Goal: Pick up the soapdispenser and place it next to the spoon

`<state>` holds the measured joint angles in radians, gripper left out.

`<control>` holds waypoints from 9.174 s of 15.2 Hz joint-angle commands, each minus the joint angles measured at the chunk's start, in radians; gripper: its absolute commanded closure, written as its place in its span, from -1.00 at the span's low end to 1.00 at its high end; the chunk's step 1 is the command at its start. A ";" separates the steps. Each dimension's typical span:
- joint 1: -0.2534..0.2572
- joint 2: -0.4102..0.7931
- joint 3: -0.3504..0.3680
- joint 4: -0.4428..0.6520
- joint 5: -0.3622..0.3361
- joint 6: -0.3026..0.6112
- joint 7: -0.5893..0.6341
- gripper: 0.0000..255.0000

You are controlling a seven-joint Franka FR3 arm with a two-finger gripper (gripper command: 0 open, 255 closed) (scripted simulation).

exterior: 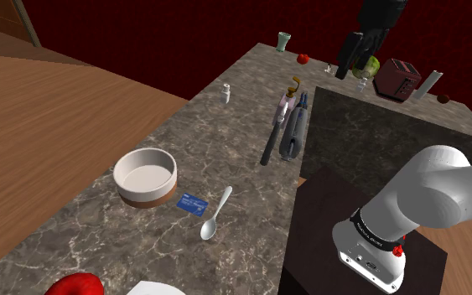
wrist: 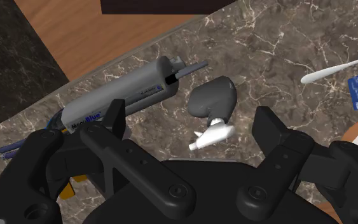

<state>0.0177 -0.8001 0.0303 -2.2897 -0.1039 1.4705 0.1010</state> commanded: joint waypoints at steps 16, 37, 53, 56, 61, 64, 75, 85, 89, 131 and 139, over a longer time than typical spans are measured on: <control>-0.039 0.329 -0.266 -0.007 -0.095 0.424 -0.277 -1.00; -0.055 0.869 -0.447 0.222 0.118 0.770 -0.624 -1.00; -0.055 0.873 -0.447 0.219 0.120 0.777 -0.625 1.00; -0.055 0.867 -0.447 0.227 0.117 0.765 -0.623 1.00; -0.053 0.840 -0.447 0.266 0.103 0.701 -0.614 1.00; -0.052 0.827 -0.447 0.292 0.097 0.662 -0.610 1.00; -0.049 0.794 -0.445 0.406 0.082 0.518 -0.602 1.00; -0.048 0.789 -0.444 0.535 0.081 0.385 -0.603 1.00; -0.048 0.794 -0.444 0.594 0.083 0.330 -0.605 1.00; 0.074 0.306 -0.173 0.446 -0.024 -0.020 -0.223 1.00; 0.107 0.145 -0.026 0.329 0.031 -0.081 -0.052 1.00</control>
<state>0.1194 -0.6392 -0.0171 -1.9491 -0.0836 1.3959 0.0232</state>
